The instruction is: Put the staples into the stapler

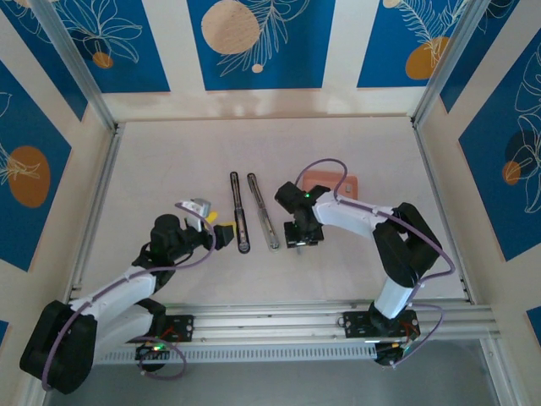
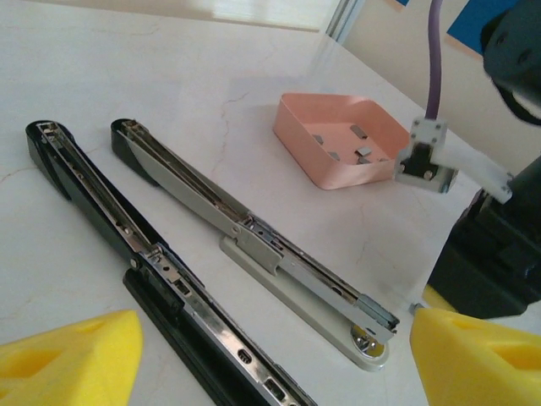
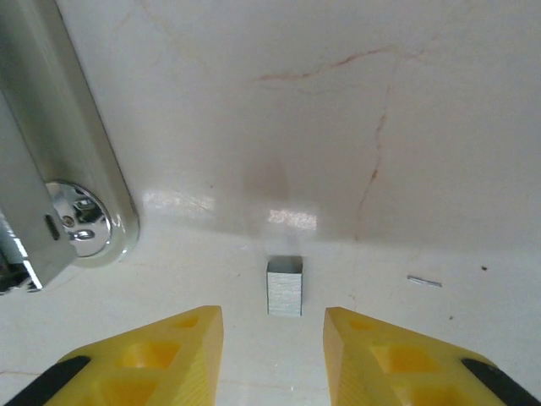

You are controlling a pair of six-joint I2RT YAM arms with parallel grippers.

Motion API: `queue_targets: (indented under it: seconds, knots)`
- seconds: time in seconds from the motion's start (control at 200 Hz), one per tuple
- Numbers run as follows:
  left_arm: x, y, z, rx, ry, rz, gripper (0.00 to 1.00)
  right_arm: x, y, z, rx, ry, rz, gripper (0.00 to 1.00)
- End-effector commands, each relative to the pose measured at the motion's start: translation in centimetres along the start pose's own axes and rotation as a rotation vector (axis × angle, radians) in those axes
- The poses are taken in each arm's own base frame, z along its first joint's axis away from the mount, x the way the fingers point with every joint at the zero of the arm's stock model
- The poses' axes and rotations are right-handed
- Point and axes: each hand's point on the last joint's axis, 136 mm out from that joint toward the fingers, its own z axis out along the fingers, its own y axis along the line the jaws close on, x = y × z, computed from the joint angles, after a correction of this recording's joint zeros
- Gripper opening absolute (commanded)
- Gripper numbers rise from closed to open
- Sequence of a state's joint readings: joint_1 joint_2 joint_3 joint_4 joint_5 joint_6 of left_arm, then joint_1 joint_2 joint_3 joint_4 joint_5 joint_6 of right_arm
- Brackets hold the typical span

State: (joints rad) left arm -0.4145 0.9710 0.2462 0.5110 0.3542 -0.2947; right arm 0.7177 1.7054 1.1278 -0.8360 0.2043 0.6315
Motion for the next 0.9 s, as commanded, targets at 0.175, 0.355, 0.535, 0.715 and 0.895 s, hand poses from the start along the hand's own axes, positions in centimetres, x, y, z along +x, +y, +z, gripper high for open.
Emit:
queue_targets:
  seconds: [0.175,0.355,0.535,0.715,0.895]
  knots:
    - [0.6,0.2,-0.3,-0.020,0.011,0.017,0.83,0.6,0.2,0.5,-0.005,0.106,0.021,0.35]
    - [0.6,0.3,-0.4,-0.026,0.011,0.024,0.83,0.6,0.4,1.0,-0.012,0.120,0.023,0.35]
    - [0.6,0.3,-0.4,-0.028,0.011,0.028,0.83,0.7,0.3,1.7,-0.006,0.136,0.022,0.34]
    - [0.8,0.4,-0.4,-0.033,0.018,0.025,0.83,0.7,0.2,2.4,0.004,0.146,0.021,0.33]
    - [0.8,0.5,-0.4,-0.035,0.016,0.027,0.83,0.6,0.0,3.4,0.017,0.157,0.022,0.27]
